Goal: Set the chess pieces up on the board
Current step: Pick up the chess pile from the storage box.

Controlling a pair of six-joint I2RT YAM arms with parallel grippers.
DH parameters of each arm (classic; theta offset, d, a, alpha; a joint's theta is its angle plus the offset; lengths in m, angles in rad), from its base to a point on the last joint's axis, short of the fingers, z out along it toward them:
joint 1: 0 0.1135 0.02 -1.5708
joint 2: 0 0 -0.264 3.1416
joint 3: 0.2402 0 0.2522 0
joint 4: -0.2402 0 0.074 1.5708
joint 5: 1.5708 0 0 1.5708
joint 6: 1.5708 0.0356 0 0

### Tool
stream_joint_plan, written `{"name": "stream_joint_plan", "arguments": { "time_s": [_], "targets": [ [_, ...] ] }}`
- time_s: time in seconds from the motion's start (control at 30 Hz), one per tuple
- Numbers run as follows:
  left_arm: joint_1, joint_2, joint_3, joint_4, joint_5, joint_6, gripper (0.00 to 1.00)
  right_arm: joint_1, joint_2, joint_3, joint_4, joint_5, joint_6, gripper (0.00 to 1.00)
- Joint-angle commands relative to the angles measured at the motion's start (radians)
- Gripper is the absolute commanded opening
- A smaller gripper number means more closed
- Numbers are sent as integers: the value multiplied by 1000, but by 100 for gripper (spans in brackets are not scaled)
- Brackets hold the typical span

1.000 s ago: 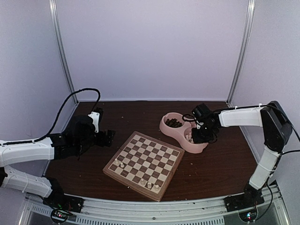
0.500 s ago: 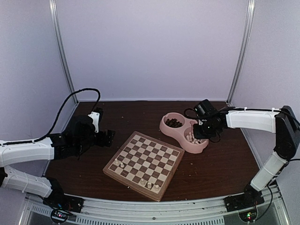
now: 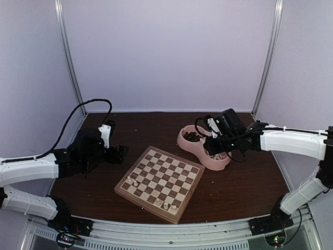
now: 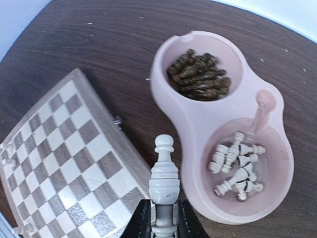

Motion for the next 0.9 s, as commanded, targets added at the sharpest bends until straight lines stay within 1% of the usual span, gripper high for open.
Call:
{"name": "stream_joint_plan", "arguments": {
  "time_s": [0.0, 0.2, 0.3, 0.47, 0.53, 0.57, 0.63, 0.7, 0.8, 0.87],
  "targets": [
    [8, -22, -10, 33, 42, 33, 93, 62, -46, -28, 117, -98, -94, 17],
    [8, -34, -15, 42, 86, 56, 92, 144, -3, -13, 158, -160, -157, 18],
    [9, -45, -27, 63, 135, 85, 92, 188, 47, 10, 162, -166, -181, 16],
    [8, -64, -57, 137, 282, 144, 91, 224, 116, 36, 183, -233, -200, 14],
    [9, -69, -86, 210, 372, 165, 92, 228, 133, 45, 190, -276, -207, 14],
    [8, -73, -111, 249, 451, 185, 92, 229, 139, 48, 191, -295, -210, 14],
    [8, -69, -147, 338, 547, 206, 93, 234, 147, 54, 194, -333, -216, 14],
    [8, -49, -148, 367, 601, 206, 93, 241, 147, 52, 202, -359, -220, 14],
    [8, 0, -124, 368, 651, 182, 92, 247, 138, 44, 214, -380, -225, 15],
    [8, 38, -102, 367, 682, 155, 89, 247, 138, 44, 215, -382, -226, 15]
  ]
}}
